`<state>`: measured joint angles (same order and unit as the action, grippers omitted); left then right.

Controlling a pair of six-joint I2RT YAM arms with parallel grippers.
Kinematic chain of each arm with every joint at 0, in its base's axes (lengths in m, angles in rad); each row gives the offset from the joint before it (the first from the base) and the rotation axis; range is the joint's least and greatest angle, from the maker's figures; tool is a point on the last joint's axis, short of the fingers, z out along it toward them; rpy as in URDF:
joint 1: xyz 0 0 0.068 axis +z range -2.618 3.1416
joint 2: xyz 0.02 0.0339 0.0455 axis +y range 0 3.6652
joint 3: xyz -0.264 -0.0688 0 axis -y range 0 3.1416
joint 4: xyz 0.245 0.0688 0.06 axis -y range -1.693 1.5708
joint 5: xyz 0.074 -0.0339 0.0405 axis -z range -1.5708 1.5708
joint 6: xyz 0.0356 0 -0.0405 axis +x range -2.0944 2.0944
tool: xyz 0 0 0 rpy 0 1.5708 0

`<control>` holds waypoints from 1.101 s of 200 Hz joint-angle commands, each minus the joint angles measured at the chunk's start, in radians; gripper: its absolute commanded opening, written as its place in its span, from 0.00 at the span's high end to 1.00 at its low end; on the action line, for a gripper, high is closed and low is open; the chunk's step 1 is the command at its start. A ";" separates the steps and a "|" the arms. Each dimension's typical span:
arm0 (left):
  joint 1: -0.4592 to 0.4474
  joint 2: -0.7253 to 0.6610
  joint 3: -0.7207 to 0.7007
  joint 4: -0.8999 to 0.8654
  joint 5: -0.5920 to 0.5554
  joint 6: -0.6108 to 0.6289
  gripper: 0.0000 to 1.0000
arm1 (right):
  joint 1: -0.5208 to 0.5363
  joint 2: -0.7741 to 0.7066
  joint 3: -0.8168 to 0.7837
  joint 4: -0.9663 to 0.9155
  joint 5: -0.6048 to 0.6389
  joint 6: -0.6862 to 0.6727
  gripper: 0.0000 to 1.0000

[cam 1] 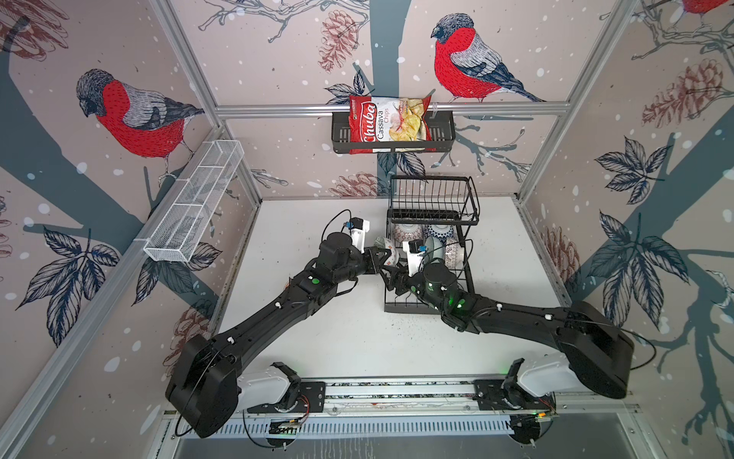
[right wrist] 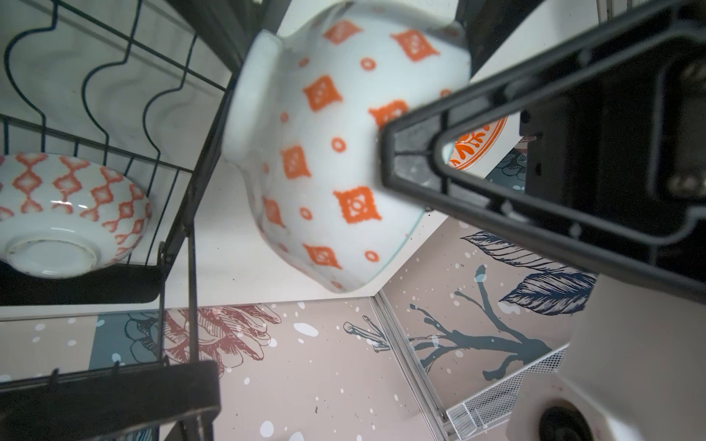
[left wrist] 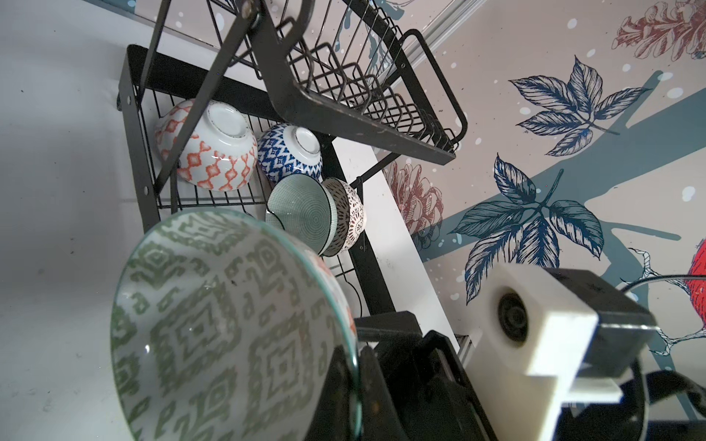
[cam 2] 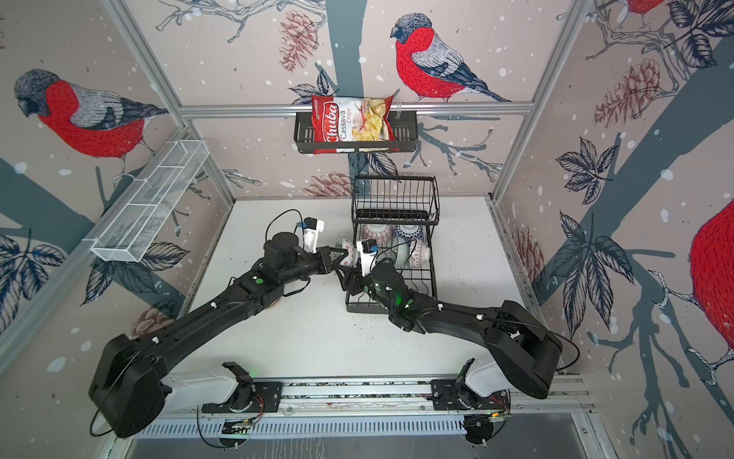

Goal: Load bowls into a dish rack
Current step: Place the bowl in the dish rack.

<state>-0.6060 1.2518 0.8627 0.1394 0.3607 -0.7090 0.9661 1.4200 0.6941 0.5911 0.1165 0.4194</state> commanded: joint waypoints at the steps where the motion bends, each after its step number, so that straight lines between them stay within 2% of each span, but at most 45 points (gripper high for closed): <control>1: 0.000 0.015 0.002 0.058 0.007 0.028 1.00 | -0.001 -0.023 0.012 -0.037 0.005 0.000 0.38; 94: 0.000 0.083 0.021 0.100 0.044 0.020 1.00 | -0.001 -0.084 -0.001 -0.107 0.067 0.016 0.41; 149: 0.000 0.082 0.020 0.101 0.040 0.020 0.91 | -0.001 -0.096 -0.015 -0.098 0.082 0.016 0.42; 189: 0.000 0.084 0.021 0.109 0.042 0.016 0.78 | -0.002 -0.097 -0.018 -0.102 0.089 0.013 0.42; 220: 0.000 0.091 0.025 0.112 0.044 0.015 0.73 | -0.001 -0.089 -0.022 -0.096 0.093 0.017 0.42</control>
<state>-0.6064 1.3369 0.8776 0.2096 0.4156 -0.7048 0.9623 1.3304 0.6731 0.4370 0.1883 0.4259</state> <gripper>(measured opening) 0.252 0.710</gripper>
